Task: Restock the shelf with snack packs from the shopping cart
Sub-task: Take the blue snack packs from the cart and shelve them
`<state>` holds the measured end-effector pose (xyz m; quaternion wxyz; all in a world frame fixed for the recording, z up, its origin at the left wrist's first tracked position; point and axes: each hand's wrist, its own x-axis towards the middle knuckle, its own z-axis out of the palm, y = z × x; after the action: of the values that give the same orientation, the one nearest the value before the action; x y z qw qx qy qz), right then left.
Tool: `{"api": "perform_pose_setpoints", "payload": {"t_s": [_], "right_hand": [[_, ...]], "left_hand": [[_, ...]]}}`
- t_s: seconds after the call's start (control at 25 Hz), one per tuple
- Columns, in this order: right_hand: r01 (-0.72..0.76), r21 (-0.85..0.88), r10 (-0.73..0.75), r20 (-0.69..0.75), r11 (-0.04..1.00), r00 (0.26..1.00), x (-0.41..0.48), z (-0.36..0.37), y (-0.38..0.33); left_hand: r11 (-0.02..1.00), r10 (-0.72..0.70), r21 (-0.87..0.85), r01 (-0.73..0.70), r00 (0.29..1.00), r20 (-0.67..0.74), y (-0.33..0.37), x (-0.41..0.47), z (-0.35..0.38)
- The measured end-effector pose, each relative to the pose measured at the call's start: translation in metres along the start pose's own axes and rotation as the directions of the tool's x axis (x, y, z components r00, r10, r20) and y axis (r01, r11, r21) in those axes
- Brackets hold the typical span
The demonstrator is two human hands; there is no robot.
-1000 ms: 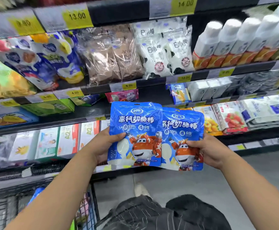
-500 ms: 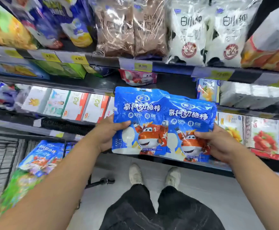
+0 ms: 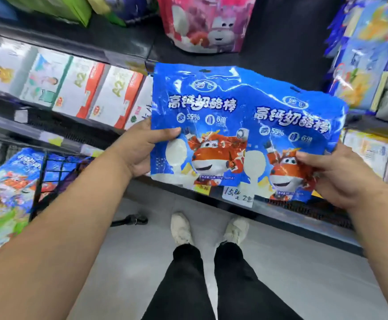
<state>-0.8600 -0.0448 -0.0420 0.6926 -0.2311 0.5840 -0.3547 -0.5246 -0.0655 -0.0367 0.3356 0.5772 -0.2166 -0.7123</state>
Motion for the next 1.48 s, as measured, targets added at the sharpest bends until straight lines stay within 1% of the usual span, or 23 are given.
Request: {"api": "perform_pose_setpoints", "payload": {"t_s": [0.2,0.32,0.4,0.6,0.72,0.84,0.92,1.08,1.16,1.28,1.36,1.48], "right_hand": [[0.105,-0.019,-0.106,-0.115,0.994,0.988,0.023,0.002,0.028],[0.144,-0.026,-0.146,-0.1,0.989,0.984,0.03,0.007,0.037],[0.167,-0.02,-0.168,-0.094,0.986,0.981,0.034,0.009,0.038],[0.307,-0.064,-0.314,-0.145,0.949,0.938,0.037,0.019,0.023],[0.383,-0.045,-0.385,-0.132,0.923,0.913,0.04,0.022,0.003],[0.424,-0.027,-0.424,-0.125,0.905,0.897,0.048,0.025,-0.019],[0.45,-0.03,-0.45,-0.112,0.893,0.886,0.052,0.028,-0.031],[0.506,-0.065,-0.51,-0.121,0.86,0.851,0.061,0.029,-0.051],[0.537,-0.061,-0.54,-0.101,0.841,0.835,0.064,0.031,-0.065],[0.605,-0.048,-0.607,-0.085,0.795,0.79,0.067,0.032,-0.083],[0.647,-0.008,-0.645,-0.081,0.763,0.76,0.07,0.031,-0.089],[0.686,-0.017,-0.685,-0.086,0.727,0.724,0.08,0.031,-0.089]], "left_hand": [[0.996,0.081,0.032,-0.082,0.996,0.045,-0.019,0.038,-0.016],[0.992,0.123,0.032,-0.125,0.99,0.07,-0.023,0.049,-0.024],[0.992,0.117,0.038,-0.122,0.987,0.114,-0.02,0.056,-0.029],[0.981,0.183,0.04,-0.188,0.977,0.114,0.002,0.063,-0.029],[0.968,0.243,0.026,-0.251,0.954,0.178,0.026,0.065,-0.024],[0.959,0.257,0.063,-0.276,0.943,0.21,0.048,0.069,-0.022],[0.959,0.258,0.056,-0.279,0.937,0.237,0.058,0.072,-0.021],[0.953,0.279,0.05,-0.298,0.932,0.233,0.063,0.078,-0.022],[0.951,0.281,0.064,-0.303,0.931,0.233,0.062,0.081,-0.025],[0.955,0.261,0.077,-0.285,0.938,0.226,0.061,0.082,-0.025],[0.951,0.267,0.1,-0.291,0.942,0.204,0.062,0.082,-0.023],[0.949,0.255,0.144,-0.28,0.952,0.168,0.061,0.08,-0.021]]}}
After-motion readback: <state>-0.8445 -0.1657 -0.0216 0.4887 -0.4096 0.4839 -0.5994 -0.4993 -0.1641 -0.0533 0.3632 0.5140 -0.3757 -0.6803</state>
